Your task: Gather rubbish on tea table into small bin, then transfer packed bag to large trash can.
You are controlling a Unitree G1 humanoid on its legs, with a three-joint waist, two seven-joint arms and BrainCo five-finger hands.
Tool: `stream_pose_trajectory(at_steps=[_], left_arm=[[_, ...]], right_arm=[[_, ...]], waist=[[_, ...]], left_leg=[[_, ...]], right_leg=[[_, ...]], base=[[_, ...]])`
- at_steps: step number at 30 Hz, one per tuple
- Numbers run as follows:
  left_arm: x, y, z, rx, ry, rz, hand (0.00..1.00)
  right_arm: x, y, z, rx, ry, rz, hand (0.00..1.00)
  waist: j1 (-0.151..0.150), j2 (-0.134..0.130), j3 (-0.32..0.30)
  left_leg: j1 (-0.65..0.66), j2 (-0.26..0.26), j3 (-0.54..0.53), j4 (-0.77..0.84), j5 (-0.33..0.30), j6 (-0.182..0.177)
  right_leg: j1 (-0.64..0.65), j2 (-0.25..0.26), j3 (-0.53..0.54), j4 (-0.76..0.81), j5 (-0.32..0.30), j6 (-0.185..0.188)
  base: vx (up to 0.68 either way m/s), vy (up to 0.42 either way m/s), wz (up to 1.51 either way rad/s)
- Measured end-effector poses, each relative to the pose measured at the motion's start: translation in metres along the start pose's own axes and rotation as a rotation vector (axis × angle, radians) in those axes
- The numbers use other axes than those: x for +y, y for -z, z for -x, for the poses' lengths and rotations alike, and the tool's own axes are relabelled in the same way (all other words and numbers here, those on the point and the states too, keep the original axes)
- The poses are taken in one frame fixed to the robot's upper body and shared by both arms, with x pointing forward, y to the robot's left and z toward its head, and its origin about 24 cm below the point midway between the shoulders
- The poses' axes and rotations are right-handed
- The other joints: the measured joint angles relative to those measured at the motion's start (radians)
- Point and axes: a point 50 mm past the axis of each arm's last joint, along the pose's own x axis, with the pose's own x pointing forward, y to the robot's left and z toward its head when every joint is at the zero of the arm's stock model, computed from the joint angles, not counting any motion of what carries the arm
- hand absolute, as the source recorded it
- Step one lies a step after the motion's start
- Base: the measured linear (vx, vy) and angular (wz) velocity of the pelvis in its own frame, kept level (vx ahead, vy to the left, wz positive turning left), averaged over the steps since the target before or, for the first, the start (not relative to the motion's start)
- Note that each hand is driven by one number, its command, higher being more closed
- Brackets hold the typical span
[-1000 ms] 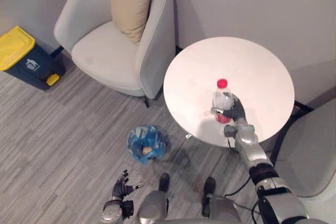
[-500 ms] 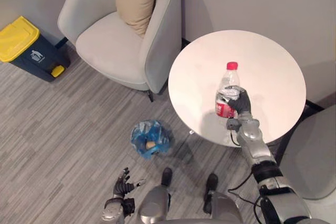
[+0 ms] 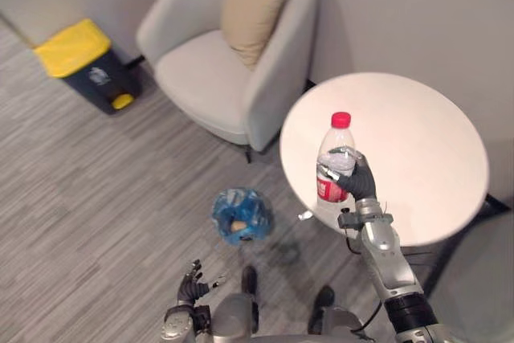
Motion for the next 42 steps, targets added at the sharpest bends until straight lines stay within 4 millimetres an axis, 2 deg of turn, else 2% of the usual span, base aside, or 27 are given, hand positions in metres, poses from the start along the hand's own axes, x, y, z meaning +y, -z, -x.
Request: stream_pose_trajectory(at_steps=[2, 3, 4, 5, 6, 8, 9, 10, 11, 12, 13, 15, 16, 17, 18, 21, 22, 25, 27, 28, 30, 32, 33, 36, 38, 42], left_arm=[[0.001, 0.006, 0.002, 0.021, -0.003, -0.012, 0.0], [0.003, 0.009, 0.002, 0.036, -0.007, -0.02, 0.0], [0.004, 0.009, 0.002, 0.033, -0.008, -0.023, 0.0], [0.007, 0.005, 0.001, 0.023, -0.01, -0.036, 0.0], [0.007, 0.005, 0.001, 0.022, -0.005, -0.046, 0.0], [0.006, 0.005, 0.001, 0.023, 0.003, -0.056, 0.0], [0.009, 0.003, 0.0, 0.018, 0.006, -0.079, 0.0], [0.01, 0.001, -0.001, 0.013, 0.011, -0.095, 0.0], [0.008, -0.001, -0.002, 0.009, 0.024, -0.11, 0.0], [0.007, -0.002, -0.003, 0.005, 0.027, -0.113, 0.0], [0.008, -0.005, -0.004, -0.004, 0.026, -0.118, 0.0], [0.006, -0.014, -0.009, -0.03, 0.032, -0.126, 0.0], [0.008, -0.024, -0.013, -0.058, 0.032, -0.14, 0.0], [0.001, -0.029, -0.017, -0.069, 0.046, -0.135, 0.0], [-0.01, -0.043, -0.021, -0.118, 0.075, -0.135, 0.0], [-0.016, -0.073, -0.03, -0.212, 0.081, -0.136, 0.0], [-0.017, -0.082, -0.031, -0.242, 0.074, -0.128, 0.0], [-0.023, -0.106, -0.036, -0.315, 0.056, -0.075, 0.0], [-0.024, -0.135, -0.038, -0.405, 0.036, -0.023, 0.0], [-0.025, -0.142, -0.038, -0.429, 0.031, -0.004, 0.0], [-0.032, -0.167, -0.036, -0.508, 0.039, 0.062, 0.0], [-0.038, -0.179, -0.035, -0.546, 0.044, 0.082, 0.0], [-0.043, -0.189, -0.033, -0.577, 0.058, 0.107, 0.0], [-0.045, -0.209, -0.026, -0.658, 0.069, 0.15, 0.0], [-0.047, -0.225, -0.023, -0.712, 0.08, 0.179, 0.0], [-0.043, -0.242, -0.014, -0.79, 0.078, 0.228, 0.0]], right_arm=[[0.006, -0.001, 0.0, -0.004, -0.018, 0.005, 1.0], [0.014, -0.001, 0.002, -0.003, -0.039, 0.0, 1.0], [0.017, -0.001, 0.002, -0.003, -0.05, 0.003, 1.0], [0.026, -0.001, 0.003, -0.003, -0.072, -0.014, 1.0], [0.032, 0.0, 0.004, 0.002, -0.095, -0.022, 1.0], [0.04, 0.004, 0.003, 0.021, -0.126, -0.024, 1.0], [0.045, 0.007, 0.002, 0.035, -0.147, -0.019, 1.0], [0.046, 0.011, 0.003, 0.055, -0.155, -0.017, 1.0], [0.048, 0.017, 0.004, 0.082, -0.164, -0.011, 1.0], [0.049, 0.019, 0.004, 0.089, -0.173, -0.005, 1.0], [0.053, 0.018, 0.002, 0.085, -0.202, 0.013, 1.0], [0.058, 0.013, -0.006, 0.048, -0.252, 0.069, 1.0], [0.058, 0.006, -0.013, 0.015, -0.265, 0.089, 1.0], [0.056, 0.002, -0.019, -0.006, -0.265, 0.108, 1.0], [0.051, -0.006, -0.038, -0.039, -0.269, 0.165, 1.0], [0.047, -0.023, -0.064, -0.099, -0.257, 0.238, 1.0], [0.043, -0.025, -0.07, -0.1, -0.242, 0.259, 1.0], [0.036, -0.037, -0.083, -0.132, -0.206, 0.295, 1.0], [0.037, -0.06, -0.098, -0.204, -0.182, 0.305, 1.0], [0.038, -0.068, -0.102, -0.226, -0.18, 0.307, 1.0], [0.038, -0.09, -0.113, -0.298, -0.149, 0.315, 1.0], [0.037, -0.105, -0.12, -0.346, -0.133, 0.332, 1.0], [0.038, -0.12, -0.127, -0.393, -0.124, 0.355, 1.0], [0.035, -0.143, -0.142, -0.434, -0.089, 0.387, 1.0], [0.027, -0.15, -0.151, -0.431, -0.059, 0.421, 1.0], [0.011, -0.156, -0.162, -0.405, -0.008, 0.491, 1.0]], waist=[[0.008, -0.004, -0.012], [0.007, -0.02, -0.016], [0.007, -0.028, -0.016], [0.007, -0.044, -0.011], [0.006, -0.047, -0.011], [0.005, -0.046, -0.01], [-0.003, -0.051, -0.007], [-0.003, -0.054, -0.004], [-0.003, -0.052, -0.001], [-0.003, -0.055, 0.001], [-0.004, -0.047, 0.019], [-0.012, -0.051, 0.043], [-0.028, -0.067, 0.051], [-0.043, -0.045, 0.073], [-0.041, -0.016, 0.109], [-0.025, -0.006, 0.183], [-0.022, -0.006, 0.191], [-0.001, -0.007, 0.205], [0.002, -0.007, 0.223], [0.001, -0.007, 0.229], [0.001, -0.006, 0.238], [0.001, -0.008, 0.253], [0.002, -0.009, 0.269], [0.006, -0.017, 0.277], [0.029, -0.017, 0.295], [0.034, -0.018, 0.306]], left_leg=[[0.001, -0.003, -0.02, 0.007, -0.027, -0.109], [0.0, -0.013, -0.027, 0.01, -0.038, -0.131], [-0.001, -0.018, -0.03, 0.016, -0.045, -0.136], [-0.004, -0.033, -0.033, 0.051, -0.076, -0.134], [-0.014, -0.036, -0.039, 0.1, -0.123, -0.13], [-0.026, -0.038, -0.047, 0.156, -0.162, -0.125], [-0.039, -0.044, -0.061, 0.189, -0.186, -0.116], [-0.047, -0.045, -0.072, 0.203, -0.195, -0.111], [-0.053, -0.047, -0.099, 0.21, -0.202, -0.112], [-0.053, -0.049, -0.115, 0.209, -0.203, -0.112], [-0.054, -0.052, -0.144, 0.206, -0.203, -0.113], [-0.079, -0.062, -0.195, 0.214, -0.189, -0.133], [-0.131, -0.092, -0.242, 0.258, -0.187, -0.138], [-0.156, -0.094, -0.275, 0.289, -0.191, -0.146], [-0.22, -0.08, -0.303, 0.315, -0.185, -0.157], [-0.302, -0.066, -0.321, 0.335, -0.17, -0.179], [-0.342, -0.065, -0.335, 0.349, -0.167, -0.184], [-0.48, -0.057, -0.345, 0.421, -0.168, -0.187], [-0.611, -0.049, -0.355, 0.496, -0.177, -0.192], [-0.643, -0.049, -0.36, 0.516, -0.18, -0.194], [-0.774, -0.047, -0.365, 0.582, -0.183, -0.192], [-0.846, -0.039, -0.363, 0.621, -0.181, -0.194], [-0.921, -0.028, -0.362, 0.657, -0.177, -0.2], [-1.06, -0.028, -0.363, 0.703, -0.164, -0.206], [-1.125, -0.03, -0.365, 0.732, -0.155, -0.206], [-1.248, -0.035, -0.384, 0.793, -0.144, -0.209]], right_leg=[[0.017, -0.004, -0.008, 0.0, -0.008, 0.016], [0.021, -0.017, -0.008, 0.004, -0.013, 0.026], [0.02, -0.028, -0.007, 0.015, -0.017, 0.032], [0.02, -0.057, 0.008, 0.053, -0.037, 0.053], [0.007, -0.085, 0.021, 0.116, -0.052, 0.058], [-0.055, -0.12, 0.079, 0.257, -0.056, 0.05], [-0.13, -0.145, 0.155, 0.399, -0.04, 0.022], [-0.19, -0.141, 0.23, 0.481, -0.052, 0.004], [-0.233, -0.101, 0.308, 0.516, -0.098, -0.002], [-0.247, -0.073, 0.34, 0.513, -0.118, -0.003], [-0.275, -0.017, 0.401, 0.484, -0.145, -0.009], [-0.331, 0.073, 0.482, 0.37, -0.143, -0.016], [-0.358, 0.085, 0.506, 0.277, -0.048, -0.029], [-0.364, 0.08, 0.487, 0.306, -0.052, -0.024], [-0.404, 0.09, 0.462, 0.315, -0.046, -0.032], [-0.481, 0.102, 0.444, 0.353, -0.042, -0.039], [-0.516, 0.105, 0.437, 0.37, -0.043, -0.041], [-0.644, 0.103, 0.424, 0.447, -0.059, -0.063], [-0.762, 0.097, 0.409, 0.529, -0.076, -0.079], [-0.793, 0.092, 0.404, 0.552, -0.08, -0.083], [-0.916, 0.067, 0.384, 0.642, -0.111, -0.091], [-0.981, 0.053, 0.373, 0.694, -0.129, -0.089], [-1.049, 0.044, 0.361, 0.74, -0.14, -0.096], [-1.191, 0.027, 0.36, 0.81, -0.148, -0.105], [-1.26, 0.017, 0.361, 0.854, -0.155, -0.11], [-1.374, -0.003, 0.354, 0.932, -0.178, -0.114]], base=[[0.14, 0.097, 0.44], [0.11, 0.082, 0.28], [0.1, 0.098, 0.26], [0.09, 0.122, 0.16], [0.08, 0.177, 0.07], [0.04, 0.168, 0.01], [0.04, 0.123, 0.17], [0.08, 0.1, 0.41], [0.06, 0.034, 0.47], [0.07, -0.007, 0.67], [0.05, -0.085, 0.77], [0.05, -0.148, 1.1], [0.04, -0.154, 1.31], [0.02, -0.187, 1.21], [-0.01, -0.134, 0.62], [-0.08, -0.113, 0.21], [-0.13, -0.09, 0.3], [-0.14, -0.068, 0.19], [-0.17, -0.048, 0.21], [-0.18, -0.057, 0.27], [-0.17, -0.078, 0.45], [-0.15, -0.106, 0.46], [-0.16, -0.123, 0.38], [-0.11, -0.076, 0.24], [-0.06, -0.03, 0.12], [-0.02, -0.018, 0.17]])
